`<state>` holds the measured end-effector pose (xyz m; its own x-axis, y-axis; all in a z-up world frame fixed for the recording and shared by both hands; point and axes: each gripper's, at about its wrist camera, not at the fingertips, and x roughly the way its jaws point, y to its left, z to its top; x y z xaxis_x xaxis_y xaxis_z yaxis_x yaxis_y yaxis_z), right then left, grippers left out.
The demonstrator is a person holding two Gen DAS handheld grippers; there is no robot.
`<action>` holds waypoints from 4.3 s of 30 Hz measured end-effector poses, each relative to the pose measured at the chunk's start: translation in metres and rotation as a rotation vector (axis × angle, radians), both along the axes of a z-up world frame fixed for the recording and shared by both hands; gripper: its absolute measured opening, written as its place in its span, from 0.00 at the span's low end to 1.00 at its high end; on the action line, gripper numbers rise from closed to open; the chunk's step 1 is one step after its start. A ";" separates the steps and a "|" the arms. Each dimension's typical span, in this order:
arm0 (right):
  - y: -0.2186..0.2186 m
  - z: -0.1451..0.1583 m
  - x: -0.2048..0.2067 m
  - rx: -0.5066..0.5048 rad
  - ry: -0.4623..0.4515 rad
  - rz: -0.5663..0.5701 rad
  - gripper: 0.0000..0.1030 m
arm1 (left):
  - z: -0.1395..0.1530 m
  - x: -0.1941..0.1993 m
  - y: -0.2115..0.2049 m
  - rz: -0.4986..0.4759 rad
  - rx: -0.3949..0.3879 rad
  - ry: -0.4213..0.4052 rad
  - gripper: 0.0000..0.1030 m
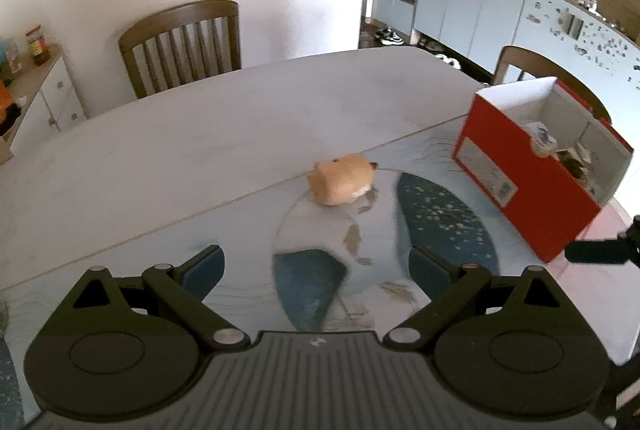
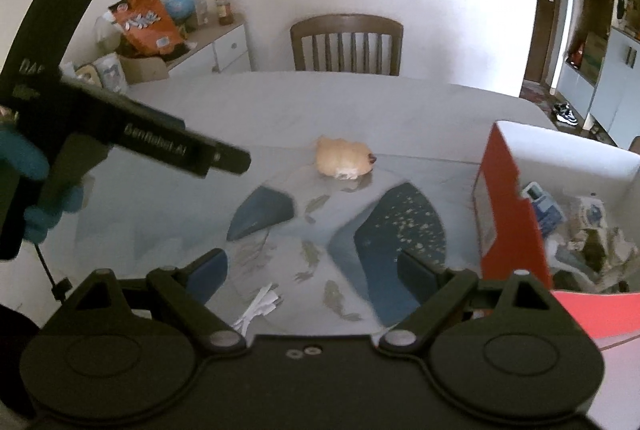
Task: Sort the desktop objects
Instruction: 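Move both tools out of the box back over the table, then grasp the white USB cable with the right tool while the left tool grasps the bread roll, then carry the white cable and bread roll over the red shoebox with both tools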
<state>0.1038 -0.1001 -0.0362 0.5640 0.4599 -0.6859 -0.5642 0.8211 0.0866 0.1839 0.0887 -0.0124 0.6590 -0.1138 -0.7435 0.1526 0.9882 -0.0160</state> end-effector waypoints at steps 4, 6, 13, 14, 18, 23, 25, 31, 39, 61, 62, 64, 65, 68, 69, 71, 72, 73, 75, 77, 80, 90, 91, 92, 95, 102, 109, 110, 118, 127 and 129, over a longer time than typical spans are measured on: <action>0.011 -0.010 0.000 -0.017 0.010 0.020 0.89 | -0.008 0.006 0.008 0.010 0.004 0.006 0.96; 0.016 -0.015 0.001 -0.021 0.020 0.027 0.89 | -0.013 0.010 0.010 0.014 0.006 0.009 0.96; 0.040 -0.038 -0.002 -0.056 0.060 0.071 0.89 | -0.032 0.023 0.011 0.000 -0.003 -0.001 0.96; 0.043 -0.043 -0.002 -0.060 0.069 0.076 0.89 | -0.034 0.025 0.010 -0.005 -0.002 -0.004 0.96; 0.053 -0.057 0.000 -0.076 0.092 0.073 0.88 | -0.043 0.037 0.008 -0.036 -0.001 -0.026 0.96; 0.062 -0.072 0.002 -0.108 0.122 0.067 0.80 | -0.056 0.053 0.003 -0.074 0.001 -0.039 0.96; 0.065 -0.077 0.001 -0.126 0.129 0.062 0.77 | -0.061 0.058 0.000 -0.092 0.002 -0.048 0.96; 0.072 -0.085 0.004 -0.148 0.149 0.039 0.62 | -0.072 0.073 -0.008 -0.123 0.006 -0.079 0.96; 0.078 -0.087 0.003 -0.181 0.128 0.044 0.54 | -0.082 0.086 -0.008 -0.130 -0.011 -0.102 0.98; 0.031 -0.082 0.034 -0.226 0.131 -0.078 0.18 | -0.107 0.130 -0.040 -0.266 0.029 -0.135 0.98; 0.031 -0.082 0.034 -0.231 0.124 -0.079 0.23 | -0.109 0.131 -0.041 -0.265 0.033 -0.135 0.98; 0.031 -0.082 0.034 -0.230 0.119 -0.079 0.22 | -0.112 0.132 -0.044 -0.274 0.046 -0.142 0.98; 0.030 -0.082 0.034 -0.226 0.120 -0.082 0.23 | -0.114 0.132 -0.045 -0.280 0.055 -0.145 0.97; 0.030 -0.083 0.034 -0.216 0.122 -0.080 0.24 | -0.117 0.132 -0.047 -0.286 0.066 -0.146 0.92; 0.030 -0.083 0.034 -0.212 0.123 -0.078 0.24 | -0.118 0.132 -0.048 -0.286 0.070 -0.143 0.82; 0.030 -0.083 0.033 -0.203 0.124 -0.077 0.23 | -0.120 0.134 -0.050 -0.283 0.091 -0.127 0.73; 0.030 -0.083 0.033 -0.201 0.124 -0.075 0.23 | -0.119 0.134 -0.050 -0.275 0.090 -0.129 0.68; 0.030 -0.083 0.033 -0.198 0.124 -0.075 0.23 | -0.118 0.135 -0.049 -0.267 0.090 -0.128 0.67; 0.028 -0.083 0.034 -0.183 0.133 -0.081 0.23 | -0.118 0.135 -0.048 -0.262 0.082 -0.122 0.65; 0.027 -0.083 0.035 -0.174 0.140 -0.086 0.20 | -0.117 0.134 -0.047 -0.262 0.076 -0.119 0.63; 0.028 -0.083 0.034 -0.172 0.137 -0.087 0.15 | -0.115 0.129 -0.046 -0.261 0.072 -0.117 0.61; 0.027 -0.082 0.034 -0.179 0.140 -0.074 0.13 | -0.093 0.090 -0.030 -0.192 0.034 -0.110 0.60; 0.027 -0.082 0.034 -0.180 0.139 -0.070 0.13 | -0.090 0.083 -0.027 -0.180 0.033 -0.105 0.60; 0.027 -0.082 0.034 -0.181 0.140 -0.067 0.13 | -0.088 0.078 -0.024 -0.173 0.027 -0.101 0.60; 0.025 -0.081 0.034 -0.176 0.155 -0.063 0.13 | -0.082 0.056 -0.016 -0.153 0.009 -0.079 0.60; 0.020 -0.075 0.033 -0.156 0.171 -0.059 0.13 | -0.070 0.009 -0.007 -0.107 -0.027 -0.034 0.60; 0.007 -0.055 0.030 -0.121 0.164 -0.039 0.13 | -0.058 -0.030 -0.008 -0.056 -0.054 -0.011 0.60; 0.005 -0.052 0.030 -0.116 0.162 -0.036 0.13 | -0.056 -0.034 -0.009 -0.046 -0.062 -0.009 0.60; -0.012 -0.022 0.027 -0.076 0.146 -0.003 0.13 | -0.037 -0.055 -0.018 -0.009 -0.077 -0.005 0.60; -0.037 0.009 0.030 -0.029 0.147 0.019 0.13 | -0.009 -0.069 -0.039 0.013 -0.096 -0.015 0.60; -0.042 0.015 0.030 -0.021 0.140 0.025 0.13 | -0.002 -0.071 -0.046 0.014 -0.095 -0.021 0.60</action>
